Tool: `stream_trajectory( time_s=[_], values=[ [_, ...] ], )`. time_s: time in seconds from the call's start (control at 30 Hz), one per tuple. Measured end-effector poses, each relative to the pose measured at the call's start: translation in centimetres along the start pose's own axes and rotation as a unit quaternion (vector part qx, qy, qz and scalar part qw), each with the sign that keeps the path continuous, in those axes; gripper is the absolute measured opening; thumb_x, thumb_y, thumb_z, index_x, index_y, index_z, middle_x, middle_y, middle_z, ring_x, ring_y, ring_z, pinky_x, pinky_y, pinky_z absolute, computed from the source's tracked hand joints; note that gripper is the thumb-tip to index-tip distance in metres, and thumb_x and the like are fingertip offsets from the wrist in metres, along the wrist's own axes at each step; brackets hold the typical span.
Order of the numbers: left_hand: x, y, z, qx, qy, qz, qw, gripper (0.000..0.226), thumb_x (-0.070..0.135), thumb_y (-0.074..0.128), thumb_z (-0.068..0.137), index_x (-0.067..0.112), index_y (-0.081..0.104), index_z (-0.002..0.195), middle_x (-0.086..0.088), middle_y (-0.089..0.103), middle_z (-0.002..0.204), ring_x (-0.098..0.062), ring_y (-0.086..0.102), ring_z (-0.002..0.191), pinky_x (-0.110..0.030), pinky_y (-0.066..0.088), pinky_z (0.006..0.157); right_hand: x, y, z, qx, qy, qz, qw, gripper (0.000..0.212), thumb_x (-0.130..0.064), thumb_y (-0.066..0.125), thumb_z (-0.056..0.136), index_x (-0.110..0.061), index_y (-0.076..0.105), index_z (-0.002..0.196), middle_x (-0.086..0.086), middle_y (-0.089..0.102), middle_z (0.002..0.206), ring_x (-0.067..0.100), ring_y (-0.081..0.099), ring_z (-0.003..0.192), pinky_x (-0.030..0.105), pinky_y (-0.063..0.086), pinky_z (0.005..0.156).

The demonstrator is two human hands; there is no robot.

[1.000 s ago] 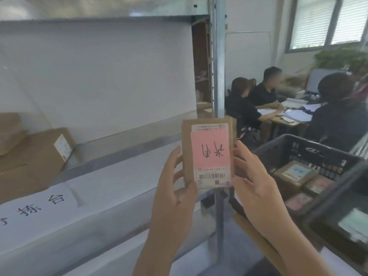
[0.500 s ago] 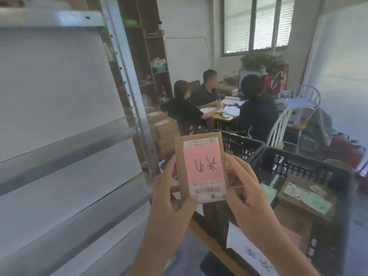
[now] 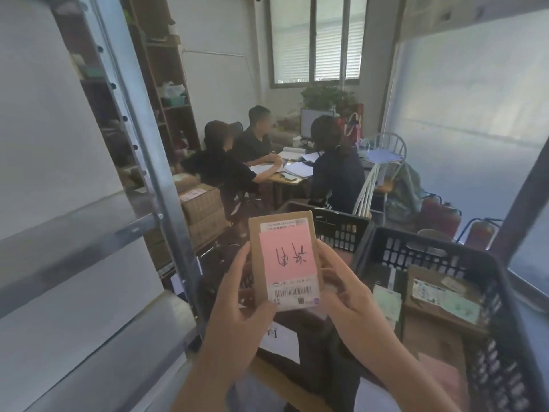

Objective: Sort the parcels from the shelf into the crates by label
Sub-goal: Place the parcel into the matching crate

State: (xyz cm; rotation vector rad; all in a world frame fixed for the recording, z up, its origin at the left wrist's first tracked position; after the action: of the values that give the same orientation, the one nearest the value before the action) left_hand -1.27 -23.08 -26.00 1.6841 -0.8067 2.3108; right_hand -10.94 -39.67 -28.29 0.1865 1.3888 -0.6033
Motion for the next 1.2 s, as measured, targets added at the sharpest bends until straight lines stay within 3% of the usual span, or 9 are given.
stream_trajectory(
  time_s=[0.13,0.3,0.53,0.67,0.8,0.93,1.0,1.1,1.2],
  values=[
    [-4.1,-2.9,3.6,-0.034,-0.01,0.007,0.999,0.085,0.032,0.077,0.091,0.073,0.024,0.142,0.028,0.053,0.14,-0.009,0.061,0.123,-0.034,0.061,0.093,1.5,4.5,2.8,0.016,0.038,0.011,0.999,0.078,-0.009,0.054,0.104,-0.068,0.033,0.149,-0.028,0.06,0.138,0.048,0.059,0.112,0.066,0.055,0.087],
    [-8.1,-5.0,6.8,-0.053,-0.015,0.03,0.998,0.089,0.019,0.079,0.09,0.068,0.027,0.145,0.023,0.056,0.137,-0.003,0.063,0.117,-0.019,0.06,0.078,3.6,8.7,5.7,0.04,0.07,0.022,0.996,0.075,-0.008,0.048,0.105,-0.063,0.03,0.153,-0.022,0.058,0.142,0.009,0.065,0.12,0.049,0.062,0.093],
    [-12.0,-3.0,11.1,-0.112,-0.067,0.047,0.99,0.069,0.027,0.071,0.096,0.061,0.039,0.147,0.023,0.05,0.141,-0.008,0.058,0.13,-0.032,0.059,0.099,6.9,10.9,10.3,0.053,0.093,-0.083,0.991,0.101,-0.061,0.072,0.086,-0.07,-0.005,0.152,-0.024,0.034,0.138,0.006,0.049,0.126,0.032,0.052,0.101],
    [-13.4,-0.4,13.7,-0.154,-0.104,0.068,0.98,0.069,0.014,0.061,0.101,0.06,0.039,0.148,0.027,0.048,0.14,-0.003,0.053,0.13,-0.01,0.054,0.084,10.5,10.2,13.5,0.045,0.126,-0.13,0.982,0.105,-0.071,0.073,0.072,-0.07,-0.001,0.147,-0.013,0.031,0.133,0.018,0.051,0.122,0.044,0.059,0.096],
    [-14.7,1.9,16.4,-0.194,-0.149,0.096,0.965,0.061,0.021,0.058,0.102,0.058,0.04,0.147,0.027,0.049,0.144,-0.006,0.047,0.137,-0.038,0.043,0.118,14.1,9.0,16.1,0.033,0.169,-0.149,0.974,0.109,-0.072,0.073,0.066,-0.067,-0.001,0.147,-0.008,0.031,0.129,0.02,0.051,0.119,0.043,0.059,0.096],
    [-17.1,4.0,18.8,-0.231,-0.206,0.122,0.943,0.061,0.046,0.056,0.085,0.06,0.041,0.142,0.016,0.065,0.134,-0.013,0.058,0.129,-0.047,0.047,0.115,18.0,8.8,17.8,0.03,0.208,-0.183,0.96,0.113,-0.071,0.075,0.071,-0.06,-0.005,0.149,-0.004,0.032,0.128,0.021,0.051,0.117,0.041,0.056,0.099],
    [-18.0,5.0,19.6,-0.257,-0.208,0.128,0.935,0.06,0.043,0.058,0.088,0.055,0.046,0.145,0.017,0.068,0.128,-0.007,0.062,0.125,-0.035,0.052,0.11,20.3,8.9,18.2,0.046,0.233,-0.17,0.956,0.115,-0.069,0.077,0.071,-0.058,-0.004,0.151,-0.003,0.034,0.128,0.021,0.051,0.117,0.042,0.055,0.099],
    [-18.2,6.2,21.2,-0.284,-0.179,0.136,0.932,0.045,0.018,0.058,0.1,0.046,0.059,0.135,0.03,0.071,0.114,0.017,0.062,0.108,-0.002,0.049,0.079,23.8,9.3,18.2,0.081,0.284,-0.159,0.942,0.12,-0.073,0.076,0.066,-0.052,-0.001,0.156,-0.003,0.035,0.132,0.018,0.051,0.117,0.041,0.057,0.097],
    [-18.0,4.8,23.9,-0.203,-0.112,0.171,0.958,0.038,0.02,0.058,0.101,0.046,0.064,0.128,0.03,0.065,0.124,0.007,0.061,0.116,-0.01,0.049,0.089,26.8,9.7,18.0,0.106,0.341,-0.169,0.919,0.121,-0.07,0.076,0.068,-0.047,-0.001,0.158,-0.001,0.035,0.133,0.02,0.053,0.117,0.044,0.057,0.097]
  ],
)
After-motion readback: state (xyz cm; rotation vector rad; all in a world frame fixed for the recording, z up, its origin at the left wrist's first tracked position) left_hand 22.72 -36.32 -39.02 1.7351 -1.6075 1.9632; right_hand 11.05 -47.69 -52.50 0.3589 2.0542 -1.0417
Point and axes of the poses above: each hand's wrist, its own z-axis towards the middle knuckle, its own y-axis out of the palm, x = y × z, the point moved 9 cm from there along z, towards the middle knuckle
